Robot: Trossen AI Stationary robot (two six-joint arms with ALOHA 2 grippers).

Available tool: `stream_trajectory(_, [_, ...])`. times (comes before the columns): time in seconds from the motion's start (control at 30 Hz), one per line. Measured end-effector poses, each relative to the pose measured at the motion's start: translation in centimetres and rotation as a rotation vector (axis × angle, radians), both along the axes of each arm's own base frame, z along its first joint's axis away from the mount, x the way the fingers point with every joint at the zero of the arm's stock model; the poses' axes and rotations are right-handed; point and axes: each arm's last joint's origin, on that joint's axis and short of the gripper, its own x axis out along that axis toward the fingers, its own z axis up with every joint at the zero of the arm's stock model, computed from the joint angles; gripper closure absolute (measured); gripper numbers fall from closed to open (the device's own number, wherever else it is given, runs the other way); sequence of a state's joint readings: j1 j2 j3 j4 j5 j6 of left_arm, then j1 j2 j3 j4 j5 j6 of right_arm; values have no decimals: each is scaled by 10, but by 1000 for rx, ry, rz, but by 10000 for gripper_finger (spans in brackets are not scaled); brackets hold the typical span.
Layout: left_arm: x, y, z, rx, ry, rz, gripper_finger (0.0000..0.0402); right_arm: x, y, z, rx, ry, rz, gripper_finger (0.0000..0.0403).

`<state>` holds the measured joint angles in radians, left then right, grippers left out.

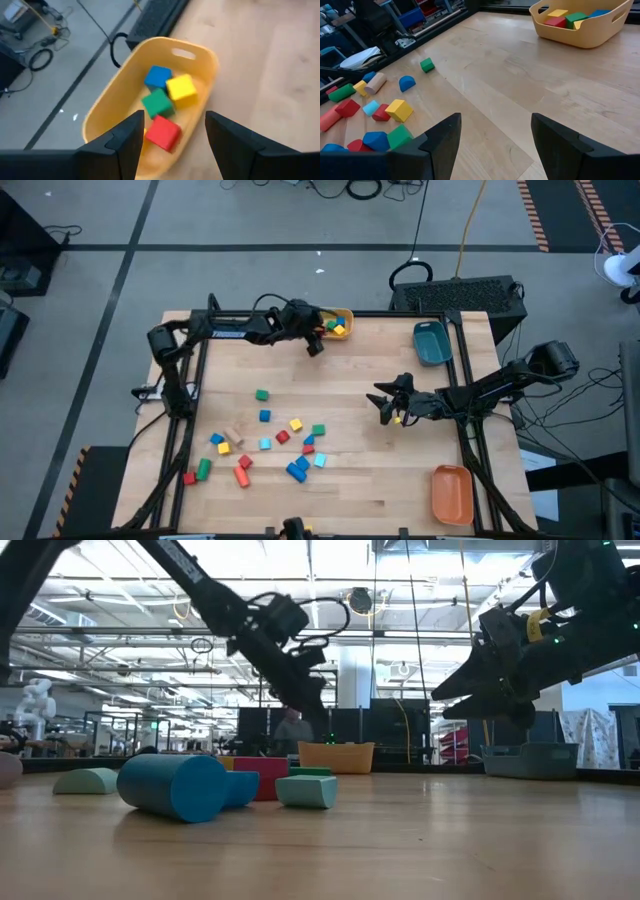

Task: Sort blocks by size
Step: Put the yellow square block into the yellow bin

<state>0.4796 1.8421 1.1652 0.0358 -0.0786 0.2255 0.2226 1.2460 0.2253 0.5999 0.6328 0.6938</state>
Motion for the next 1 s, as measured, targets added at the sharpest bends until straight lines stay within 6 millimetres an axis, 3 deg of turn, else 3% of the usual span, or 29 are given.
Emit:
stream_trajectory(0.3, [-3,-49,13,-155,107,-134,189,0,0,0,-6,4,1,174])
stream_trajectory(0.47, [-5,-86,5,-248,220,-180,189,0,0,-1,-7,9,1,174])
stream_trajectory(1.0, [-13,-196,-7,-488,397,-7,189,0,0,-1,3,4,-2,174])
